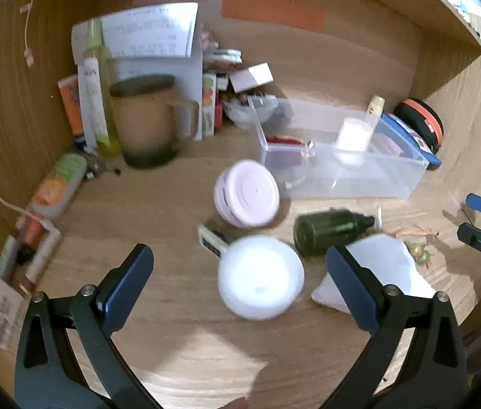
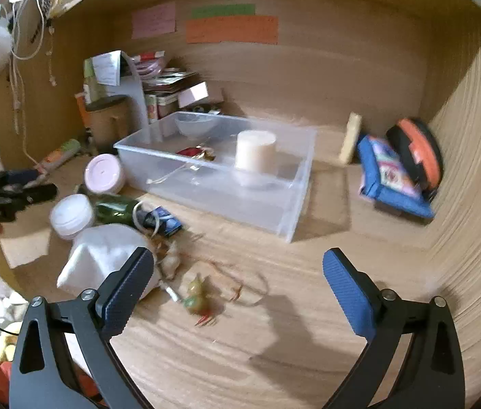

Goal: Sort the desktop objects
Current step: 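Move both grippers back toward the remaining items on the desk, then grasp the white round container with the left gripper while the right grasps the gourd ornament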

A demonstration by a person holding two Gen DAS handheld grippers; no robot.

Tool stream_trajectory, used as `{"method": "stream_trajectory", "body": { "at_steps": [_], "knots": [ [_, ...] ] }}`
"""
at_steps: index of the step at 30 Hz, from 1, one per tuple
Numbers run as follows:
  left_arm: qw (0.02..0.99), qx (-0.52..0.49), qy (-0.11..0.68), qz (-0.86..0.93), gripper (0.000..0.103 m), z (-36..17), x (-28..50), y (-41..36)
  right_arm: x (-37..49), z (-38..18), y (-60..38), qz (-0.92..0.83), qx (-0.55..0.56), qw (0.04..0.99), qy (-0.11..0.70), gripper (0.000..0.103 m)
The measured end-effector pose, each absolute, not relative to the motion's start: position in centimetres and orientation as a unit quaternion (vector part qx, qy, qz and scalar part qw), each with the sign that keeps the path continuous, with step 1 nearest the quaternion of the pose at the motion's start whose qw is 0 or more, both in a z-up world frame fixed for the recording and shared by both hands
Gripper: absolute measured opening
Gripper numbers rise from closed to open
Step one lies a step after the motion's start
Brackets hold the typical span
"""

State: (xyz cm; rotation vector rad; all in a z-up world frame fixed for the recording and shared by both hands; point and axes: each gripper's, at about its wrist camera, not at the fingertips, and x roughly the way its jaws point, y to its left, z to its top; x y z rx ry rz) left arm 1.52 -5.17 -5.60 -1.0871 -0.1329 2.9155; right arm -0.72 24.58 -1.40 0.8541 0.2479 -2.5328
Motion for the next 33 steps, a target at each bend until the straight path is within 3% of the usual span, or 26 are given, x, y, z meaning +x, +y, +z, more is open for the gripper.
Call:
{"method": "stream_trajectory", "body": {
  "at_steps": [7,9,11,20,33],
  "knots": [
    [0.017,-0.363,-0.06,0.93,0.101,-7.3,1.2,-4.1,-1.3,-4.2,25.2,-0.901,0.354,0.239,0.078,0.099],
    [0.015,-0.366,-0.065,0.928,0.088,-7.6,1.1,-4.0,-1.5,-5.1,25.0,-0.894,0.368,0.244,0.083,0.099],
    [0.018,-0.374,-0.076,0.924,0.083,-8.0,0.8,-4.1,-1.6,-5.7,24.7,-0.888,0.377,0.249,0.089,0.099],
    [0.011,-0.4,-0.081,0.913,0.07,-9.5,-0.3,-4.0,-2.4,-6.9,23.5,-0.873,0.391,0.27,0.109,0.096],
    [-0.005,-0.394,-0.039,0.918,0.065,-9.7,-0.6,-3.1,-2.8,-7.6,23.0,-0.871,0.393,0.268,0.125,0.071]
  ]
}}
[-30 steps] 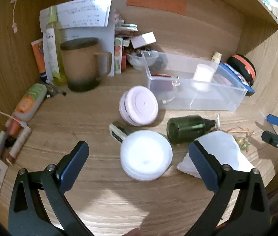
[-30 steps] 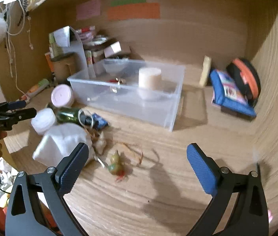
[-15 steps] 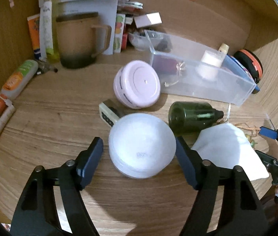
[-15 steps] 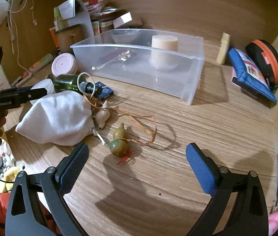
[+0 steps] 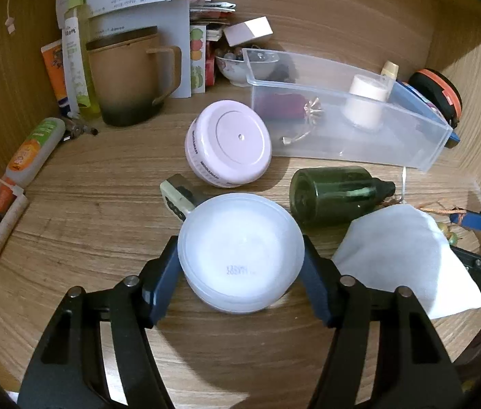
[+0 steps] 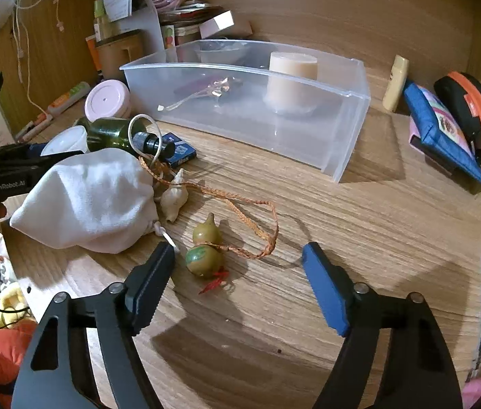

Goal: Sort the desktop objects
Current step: 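Grasp the white round container with the left gripper while the right grasps the gourd ornament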

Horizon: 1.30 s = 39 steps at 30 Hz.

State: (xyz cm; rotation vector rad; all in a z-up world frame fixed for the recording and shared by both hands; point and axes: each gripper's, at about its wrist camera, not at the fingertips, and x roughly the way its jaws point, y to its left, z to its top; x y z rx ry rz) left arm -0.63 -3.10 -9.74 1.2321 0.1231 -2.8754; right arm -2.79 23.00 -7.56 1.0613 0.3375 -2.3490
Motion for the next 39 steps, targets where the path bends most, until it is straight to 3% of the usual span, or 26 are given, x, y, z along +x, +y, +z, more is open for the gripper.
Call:
{"method": "stream_trajectory", "body": {
  "at_steps": [8,13,39],
  "knots": [
    [0.008,0.387,0.039,-0.921,0.065,-9.9,-0.6,-3.1,-2.7,-7.3,22.4,-0.869,0.392,0.273,0.128,0.046],
    [0.007,0.383,0.041,-0.923,0.065,-9.9,-0.4,-3.2,-2.6,-7.3,22.2,-0.87,0.389,0.273,0.128,0.022],
    [0.004,0.328,0.046,-0.944,0.065,-5.3,0.9,-4.2,-2.5,-1.0,22.9,-0.908,0.31,0.264,0.099,0.019]
  ]
}}
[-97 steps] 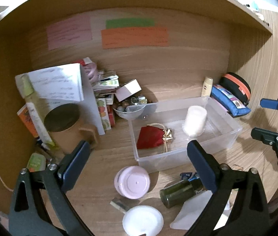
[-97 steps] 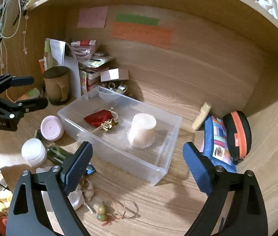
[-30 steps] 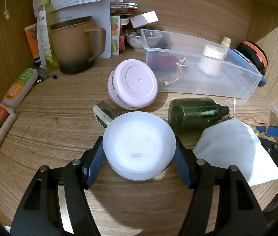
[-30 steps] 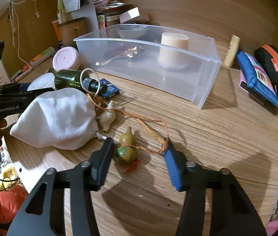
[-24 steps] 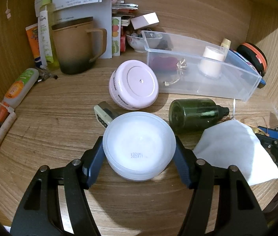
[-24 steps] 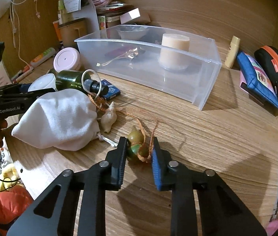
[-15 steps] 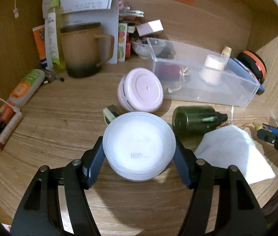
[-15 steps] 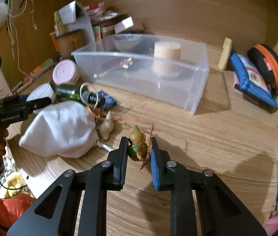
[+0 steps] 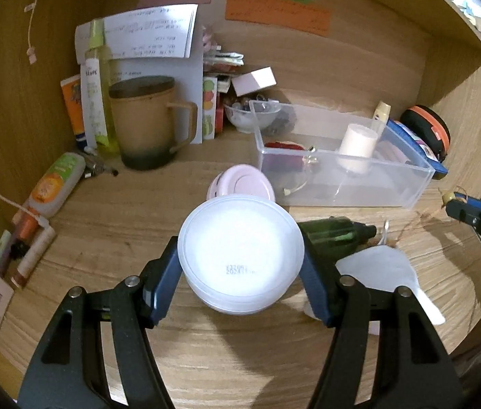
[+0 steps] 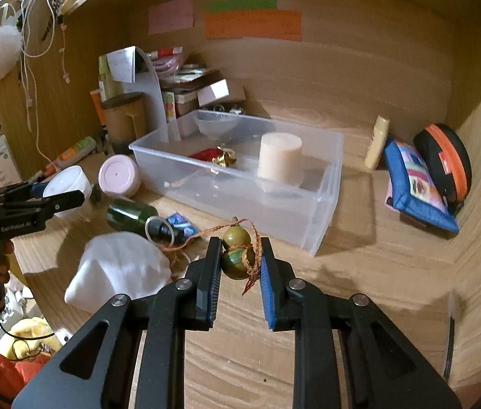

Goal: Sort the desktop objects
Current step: 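Grasp the white round container with the left gripper while the right grasps the gourd ornament, then carry the white container and gourd ornament over the clear box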

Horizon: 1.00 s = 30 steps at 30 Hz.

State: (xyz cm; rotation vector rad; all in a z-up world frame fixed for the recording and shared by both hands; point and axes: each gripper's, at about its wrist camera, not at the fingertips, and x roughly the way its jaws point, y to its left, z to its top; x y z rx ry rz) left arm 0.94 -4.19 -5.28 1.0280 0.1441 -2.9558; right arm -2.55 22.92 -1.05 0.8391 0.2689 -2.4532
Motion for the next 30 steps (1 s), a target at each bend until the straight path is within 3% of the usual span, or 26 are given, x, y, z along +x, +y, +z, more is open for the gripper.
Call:
{"method": "stream_trajectory", "body": {
  "at_steps": [30],
  "knots": [
    [-0.033,0.289,0.002,-0.957,0.065,0.4,-2.7,-3.0,-5.9,3.8,22.3,-0.928,0.245,0.269,0.086,0.019]
  ]
}}
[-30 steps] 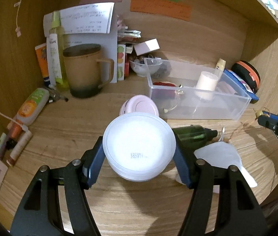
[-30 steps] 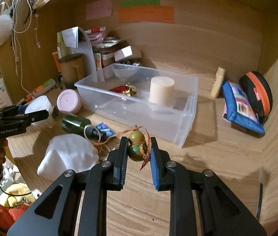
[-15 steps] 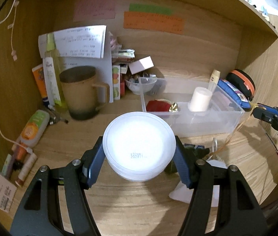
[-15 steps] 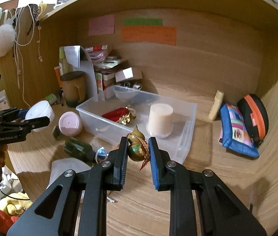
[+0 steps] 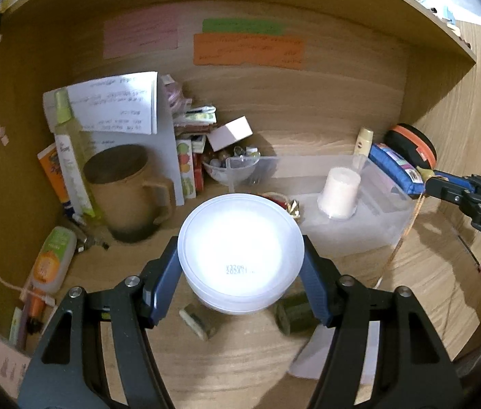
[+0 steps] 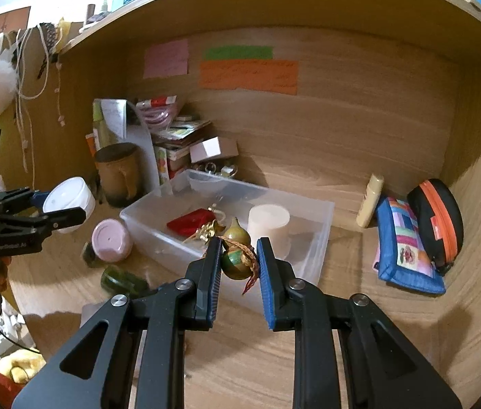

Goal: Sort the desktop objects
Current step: 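Carry the white container and gourd ornament over the clear box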

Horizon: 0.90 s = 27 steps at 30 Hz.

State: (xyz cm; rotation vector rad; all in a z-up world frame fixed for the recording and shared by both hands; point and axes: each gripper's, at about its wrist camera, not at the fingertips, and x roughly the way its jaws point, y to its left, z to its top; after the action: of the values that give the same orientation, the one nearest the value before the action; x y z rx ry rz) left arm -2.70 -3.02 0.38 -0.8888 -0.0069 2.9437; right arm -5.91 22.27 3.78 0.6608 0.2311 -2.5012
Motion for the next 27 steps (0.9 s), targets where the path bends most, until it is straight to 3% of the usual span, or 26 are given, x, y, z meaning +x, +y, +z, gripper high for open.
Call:
{"method": "stream_trajectory", "body": {
  "at_steps": [27],
  "knots": [
    [0.109,-0.305,-0.02,0.946,0.065,2.3,-11.9,-1.9,-13.2,6.1,17.5,-0.927,0.226,0.29,0.077,0.019]
  ]
}}
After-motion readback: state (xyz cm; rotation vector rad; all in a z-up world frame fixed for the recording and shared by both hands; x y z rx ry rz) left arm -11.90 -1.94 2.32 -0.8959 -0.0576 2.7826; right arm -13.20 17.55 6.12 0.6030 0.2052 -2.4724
